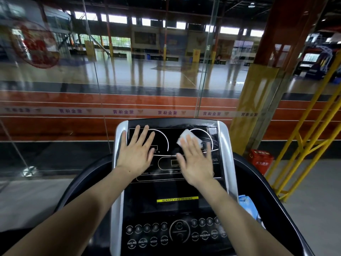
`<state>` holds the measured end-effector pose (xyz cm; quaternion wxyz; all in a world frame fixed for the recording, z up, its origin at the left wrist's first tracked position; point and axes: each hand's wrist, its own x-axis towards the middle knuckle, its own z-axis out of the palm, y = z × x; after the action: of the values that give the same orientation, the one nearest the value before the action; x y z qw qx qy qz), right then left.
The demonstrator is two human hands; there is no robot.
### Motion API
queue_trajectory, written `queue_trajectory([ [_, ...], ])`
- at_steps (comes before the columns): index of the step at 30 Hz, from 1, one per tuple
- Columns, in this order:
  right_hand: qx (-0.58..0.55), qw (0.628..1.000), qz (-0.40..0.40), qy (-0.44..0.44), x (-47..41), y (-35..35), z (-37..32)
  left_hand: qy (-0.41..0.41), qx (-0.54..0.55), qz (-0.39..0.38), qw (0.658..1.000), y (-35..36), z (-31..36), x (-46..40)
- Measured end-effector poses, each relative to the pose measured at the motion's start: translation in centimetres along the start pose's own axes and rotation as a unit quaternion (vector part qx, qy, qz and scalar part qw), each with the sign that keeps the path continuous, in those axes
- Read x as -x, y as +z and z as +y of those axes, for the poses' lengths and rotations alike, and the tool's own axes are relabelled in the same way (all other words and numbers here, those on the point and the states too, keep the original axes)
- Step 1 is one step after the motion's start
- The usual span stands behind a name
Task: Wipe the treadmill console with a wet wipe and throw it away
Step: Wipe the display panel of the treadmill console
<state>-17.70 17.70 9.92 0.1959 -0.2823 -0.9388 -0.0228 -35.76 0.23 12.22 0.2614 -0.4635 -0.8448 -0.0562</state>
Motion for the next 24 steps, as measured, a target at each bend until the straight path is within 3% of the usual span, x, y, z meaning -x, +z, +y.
queue_trajectory([
  [3,-0.008,0.994,0.02,0.103,0.8,0.1,5.0,-0.003,0.001,-0.004,1.0,0.0,0.2,0.0],
  [6,-0.058,0.987,0.014,0.149,0.6,0.0,3.5,-0.006,0.012,-0.008,1.0,0.0,0.7,0.0],
  [11,-0.05,0.999,-0.005,0.021,1.3,0.4,-1.7,0.002,0.015,-0.002,1.0,-0.2,1.2,-0.7],
  [13,-0.029,0.999,-0.004,0.033,1.5,0.4,0.5,0.002,0.021,-0.006,1.0,-0.1,1.6,-1.0],
  [16,-0.023,0.992,0.01,0.121,2.6,0.8,4.0,-0.001,0.026,-0.011,1.0,0.0,1.8,-1.1],
  [19,-0.057,0.985,0.009,0.163,3.2,0.9,3.7,-0.001,0.027,-0.012,1.0,-0.1,1.8,-1.0],
  [21,-0.077,0.984,-0.004,0.162,2.8,0.4,1.7,0.001,0.029,-0.01,1.0,0.0,1.6,-1.0],
  [24,-0.06,0.995,-0.016,0.079,2.7,0.6,-2.4,0.005,0.024,0.0,1.0,0.1,1.1,-1.0],
])
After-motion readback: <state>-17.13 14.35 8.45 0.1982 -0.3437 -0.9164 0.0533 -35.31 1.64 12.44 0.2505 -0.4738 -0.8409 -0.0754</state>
